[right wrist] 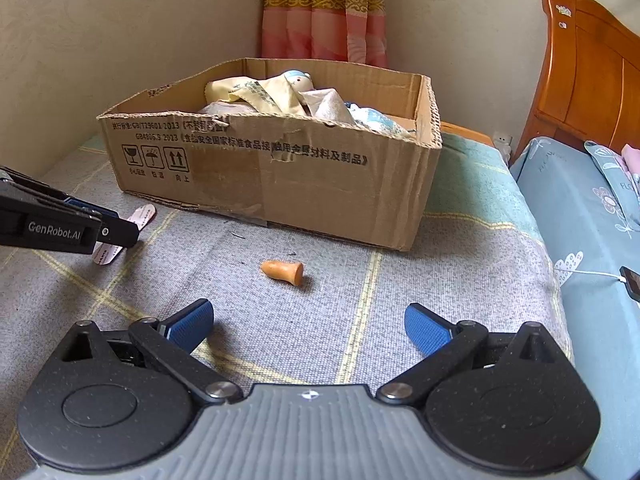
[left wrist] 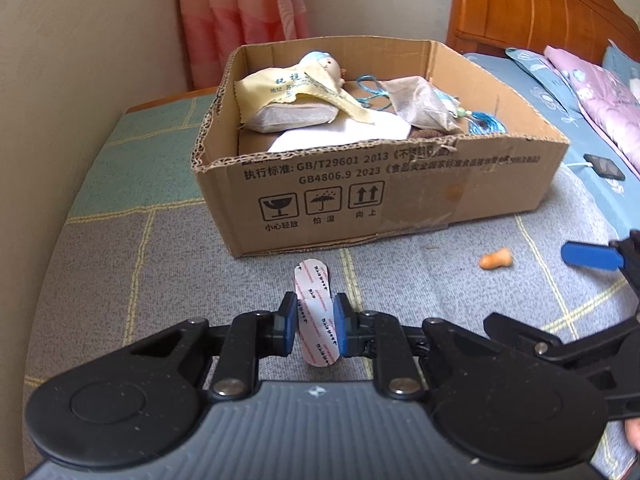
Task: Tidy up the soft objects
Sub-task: 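Close the right gripper on the orange earplug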
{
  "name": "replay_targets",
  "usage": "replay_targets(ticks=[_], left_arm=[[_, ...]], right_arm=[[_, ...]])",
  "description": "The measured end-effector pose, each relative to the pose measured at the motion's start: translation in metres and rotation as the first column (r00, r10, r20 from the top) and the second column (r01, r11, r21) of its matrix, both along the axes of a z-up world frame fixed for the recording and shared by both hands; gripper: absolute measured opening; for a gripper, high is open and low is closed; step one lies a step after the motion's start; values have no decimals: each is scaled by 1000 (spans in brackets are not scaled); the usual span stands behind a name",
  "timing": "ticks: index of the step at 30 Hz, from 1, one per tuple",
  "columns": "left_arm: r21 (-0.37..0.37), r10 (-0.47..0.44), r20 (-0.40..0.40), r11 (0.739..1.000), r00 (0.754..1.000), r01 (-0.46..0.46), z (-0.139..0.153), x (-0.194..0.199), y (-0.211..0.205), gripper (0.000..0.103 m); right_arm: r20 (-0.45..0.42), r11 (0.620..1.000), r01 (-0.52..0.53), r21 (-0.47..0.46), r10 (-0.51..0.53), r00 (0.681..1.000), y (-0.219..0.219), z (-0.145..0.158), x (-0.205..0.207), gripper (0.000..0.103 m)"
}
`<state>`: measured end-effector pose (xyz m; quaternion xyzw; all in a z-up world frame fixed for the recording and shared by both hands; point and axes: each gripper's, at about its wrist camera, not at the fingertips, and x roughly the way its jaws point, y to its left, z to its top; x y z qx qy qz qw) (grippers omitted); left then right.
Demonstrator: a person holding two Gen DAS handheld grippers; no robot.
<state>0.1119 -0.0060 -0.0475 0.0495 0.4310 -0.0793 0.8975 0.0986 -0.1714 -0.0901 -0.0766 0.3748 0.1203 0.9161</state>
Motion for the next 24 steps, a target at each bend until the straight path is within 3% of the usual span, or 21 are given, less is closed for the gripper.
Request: replay_targets(ticks=[4, 16, 22, 24], left_arm=[[15, -34, 4, 999, 999, 34, 0, -3, 0, 17], [-2, -37, -1, 999, 999, 37, 0, -4, 10, 18], [-11, -43, 5, 999, 999, 43, 1, -4, 11, 18], [-11, -48, 7, 999, 999, 48, 1, -4, 11, 18]], right_arm=[[16, 1000, -25, 11, 25, 1000, 5, 2, 0, 100], [19, 999, -31, 9, 31, 999, 17, 0, 8, 73], [23, 1000, -10, 5, 10, 1000, 23, 1, 10, 55], [24, 1000, 1, 7, -1, 1000, 25, 1, 13, 44]])
